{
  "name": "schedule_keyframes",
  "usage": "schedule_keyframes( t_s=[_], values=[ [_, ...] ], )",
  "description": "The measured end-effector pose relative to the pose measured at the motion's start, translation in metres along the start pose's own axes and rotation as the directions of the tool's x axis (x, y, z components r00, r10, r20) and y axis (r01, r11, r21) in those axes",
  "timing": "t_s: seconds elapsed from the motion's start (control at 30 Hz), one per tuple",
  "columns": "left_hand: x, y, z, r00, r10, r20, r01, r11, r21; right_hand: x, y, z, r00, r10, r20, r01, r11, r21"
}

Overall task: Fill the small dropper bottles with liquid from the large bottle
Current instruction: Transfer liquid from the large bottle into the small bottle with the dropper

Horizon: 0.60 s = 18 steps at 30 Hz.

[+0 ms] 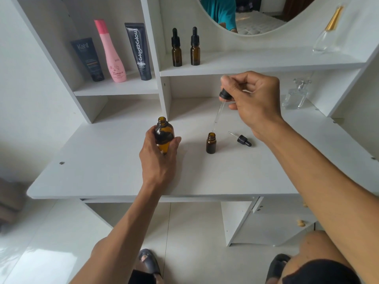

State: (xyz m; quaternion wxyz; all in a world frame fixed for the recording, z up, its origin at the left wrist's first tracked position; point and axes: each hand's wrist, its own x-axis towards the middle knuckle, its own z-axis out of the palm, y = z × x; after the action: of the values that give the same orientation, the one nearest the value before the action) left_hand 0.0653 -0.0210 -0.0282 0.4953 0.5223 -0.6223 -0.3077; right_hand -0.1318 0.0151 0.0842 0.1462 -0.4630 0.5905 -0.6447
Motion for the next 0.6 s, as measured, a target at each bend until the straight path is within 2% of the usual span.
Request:
schedule_keyframes(
  t_s=[0.6],
  values=[
    [0.0000, 0.0006, 0.0003, 1.000, -0.003, -0.001, 0.003, 1.000, -0.009, -0.0060, 0.0021, 0.0031, 0.999, 0.025, 0.030, -0.024, 0.999, -0.025]
  ],
)
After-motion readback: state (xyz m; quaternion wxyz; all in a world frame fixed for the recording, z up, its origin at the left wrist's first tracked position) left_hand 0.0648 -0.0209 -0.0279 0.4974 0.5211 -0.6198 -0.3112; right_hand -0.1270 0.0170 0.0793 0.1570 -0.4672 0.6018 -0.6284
